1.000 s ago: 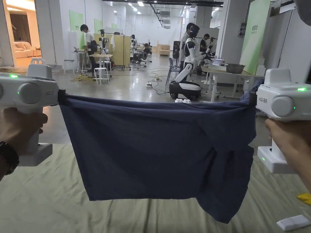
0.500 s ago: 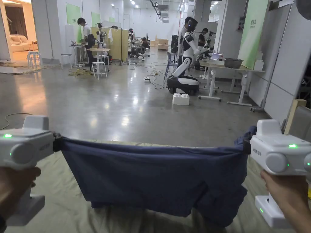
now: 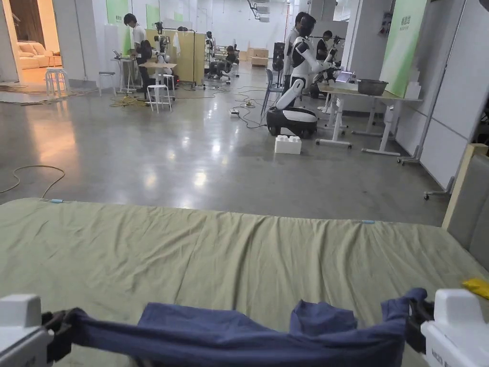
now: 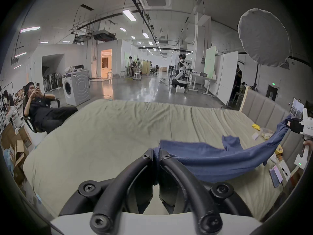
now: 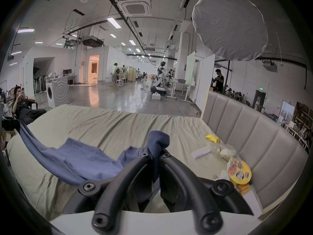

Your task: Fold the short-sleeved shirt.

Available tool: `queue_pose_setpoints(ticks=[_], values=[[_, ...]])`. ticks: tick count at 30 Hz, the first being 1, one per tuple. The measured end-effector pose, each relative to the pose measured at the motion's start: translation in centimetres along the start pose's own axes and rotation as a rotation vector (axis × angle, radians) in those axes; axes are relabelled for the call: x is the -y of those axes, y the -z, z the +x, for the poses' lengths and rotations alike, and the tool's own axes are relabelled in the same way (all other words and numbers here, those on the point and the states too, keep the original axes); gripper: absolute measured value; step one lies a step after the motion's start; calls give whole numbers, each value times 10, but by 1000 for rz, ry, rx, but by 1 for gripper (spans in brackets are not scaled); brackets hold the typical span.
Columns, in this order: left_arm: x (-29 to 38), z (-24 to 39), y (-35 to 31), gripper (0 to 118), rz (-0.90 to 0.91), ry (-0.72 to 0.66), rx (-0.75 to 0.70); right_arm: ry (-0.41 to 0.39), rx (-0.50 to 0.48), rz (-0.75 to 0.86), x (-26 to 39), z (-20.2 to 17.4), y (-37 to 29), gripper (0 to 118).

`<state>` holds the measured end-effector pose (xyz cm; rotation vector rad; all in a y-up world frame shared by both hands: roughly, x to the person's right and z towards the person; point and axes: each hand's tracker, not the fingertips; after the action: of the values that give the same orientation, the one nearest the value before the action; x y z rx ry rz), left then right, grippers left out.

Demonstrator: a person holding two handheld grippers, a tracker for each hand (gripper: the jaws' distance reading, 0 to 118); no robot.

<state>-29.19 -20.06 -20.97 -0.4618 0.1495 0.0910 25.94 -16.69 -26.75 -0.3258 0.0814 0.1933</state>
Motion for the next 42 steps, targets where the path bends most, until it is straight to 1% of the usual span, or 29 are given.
queue_pose_setpoints(ticks=[2, 4, 5, 6, 10, 11, 13, 15, 18, 20, 23, 28, 29, 30, 31, 32, 33, 34, 37, 39, 42], values=[[21, -5, -12, 6, -20, -20, -7, 32, -23, -32, 21, -4, -13, 6], [42, 3, -34, 6, -64, -57, 10, 69, -48, -103, 41, -7, -22, 6], [52, 1, -43, 6, -68, -57, 3, 53, -31, -89, 49, -7, -28, 6], [63, -7, -39, 6, -76, -60, 1, 58, -29, -121, 58, -8, -34, 6], [92, -28, -33, 6, -150, -74, -17, 35, 6, -169, 87, -14, -49, 6], [106, -14, -44, 6, -173, -72, -17, 34, 9, -182, 94, -15, -51, 6], [118, -16, -37, 6, -212, -57, -16, 34, 9, -211, 108, -18, -54, 6], [136, -5, -34, 6, -279, -59, -12, 36, 10, -255, 120, -19, -51, 6], [148, -8, -14, 6, -341, -65, -18, 38, 3, -316, 143, -23, -44, 6], [158, 2, -7, 6, -375, -71, -22, 22, -1, -362, 156, -28, -38, 6], [164, 13, 1, 6, -410, -63, -29, 23, -4, -419, 175, -30, -30, 6], [175, 25, 10, 6, -430, -58, -28, 33, 7, -453, 189, -33, -23, 8], [175, 25, 11, 10, -428, -60, -29, 37, 10, -455, 188, -33, -24, 15], [175, 25, 12, 19, -426, -60, -28, 46, 9, -449, 187, -33, -24, 29], [175, 26, 12, 32, -416, -55, -30, 56, 7, -434, 184, -33, -25, 48], [171, 28, 10, 53, -395, -43, -35, 62, 12, -409, 178, -34, -26, 75], [166, 31, 10, 68, -370, -29, -32, 61, 14, -382, 172, -36, -27, 89], [161, 33, 9, 74, -345, -22, -31, 57, 15, -343, 166, -38, -27, 98], [137, 43, 8, 74, -225, -2, -23, 40, 15, -209, 138, -48, -26, 100], [116, 53, 6, 74, -138, -8, -18, 54, -2, -129, 122, -57, -22, 100], [87, 68, 1, 74, 3, 5, -16, 65, 0, -8, 93, -74, -19, 100]])
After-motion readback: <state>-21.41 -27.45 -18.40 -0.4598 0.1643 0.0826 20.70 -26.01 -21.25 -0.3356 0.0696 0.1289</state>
